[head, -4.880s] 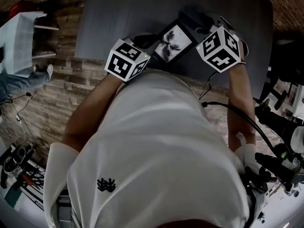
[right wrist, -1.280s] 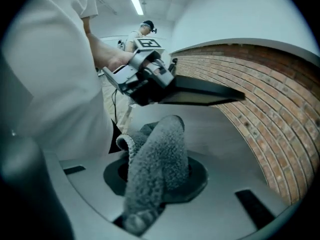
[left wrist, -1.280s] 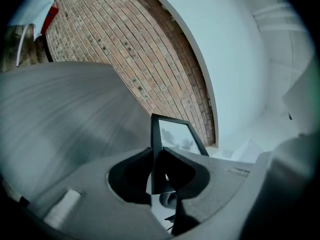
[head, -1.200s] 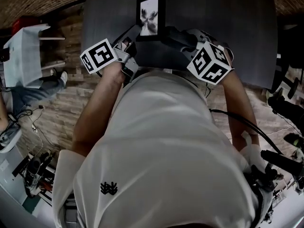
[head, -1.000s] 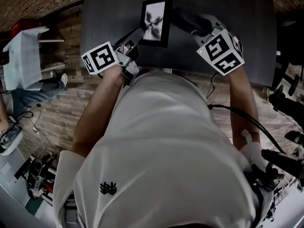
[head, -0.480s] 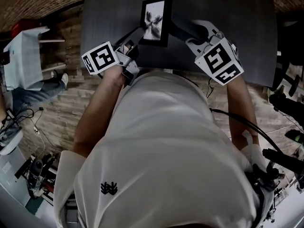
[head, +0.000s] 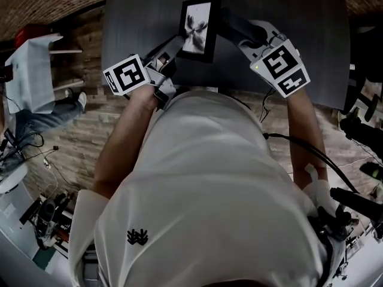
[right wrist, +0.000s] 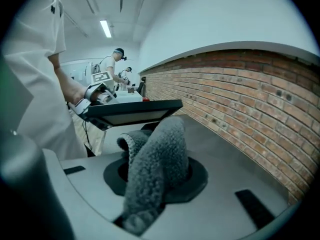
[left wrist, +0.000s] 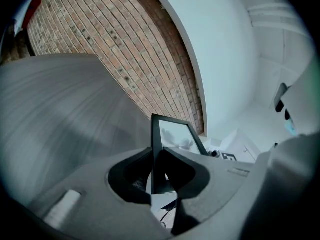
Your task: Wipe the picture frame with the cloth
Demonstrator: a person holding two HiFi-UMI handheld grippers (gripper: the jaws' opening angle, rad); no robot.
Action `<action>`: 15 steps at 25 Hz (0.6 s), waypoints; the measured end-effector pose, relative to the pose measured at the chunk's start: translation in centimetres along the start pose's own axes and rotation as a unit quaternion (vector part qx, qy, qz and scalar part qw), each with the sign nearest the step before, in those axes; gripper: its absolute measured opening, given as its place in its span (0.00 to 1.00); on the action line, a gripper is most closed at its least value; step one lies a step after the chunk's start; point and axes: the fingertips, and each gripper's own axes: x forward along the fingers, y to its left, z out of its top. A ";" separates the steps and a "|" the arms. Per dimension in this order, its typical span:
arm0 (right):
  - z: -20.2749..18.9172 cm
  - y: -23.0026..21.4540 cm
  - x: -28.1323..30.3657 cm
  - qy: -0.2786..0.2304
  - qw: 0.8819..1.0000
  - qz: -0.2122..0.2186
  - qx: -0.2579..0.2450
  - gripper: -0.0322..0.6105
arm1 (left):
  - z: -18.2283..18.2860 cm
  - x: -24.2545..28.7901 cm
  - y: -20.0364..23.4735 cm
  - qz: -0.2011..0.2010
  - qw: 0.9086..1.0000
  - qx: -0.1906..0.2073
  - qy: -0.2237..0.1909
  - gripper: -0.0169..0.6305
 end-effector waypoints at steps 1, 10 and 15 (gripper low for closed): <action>0.2 -0.8 -0.1 -0.005 1.000 -0.012 0.004 0.19 | -0.3 0.1 -0.3 -0.005 1.000 0.002 0.004 0.14; 1.4 2.3 0.5 -0.020 0.999 0.028 -0.005 0.19 | -0.9 -0.1 -0.8 -0.011 1.000 0.007 0.013 0.14; 1.1 6.2 0.8 -0.018 0.996 0.080 -0.024 0.19 | -0.1 -0.4 -0.2 -0.004 1.000 0.004 -0.002 0.14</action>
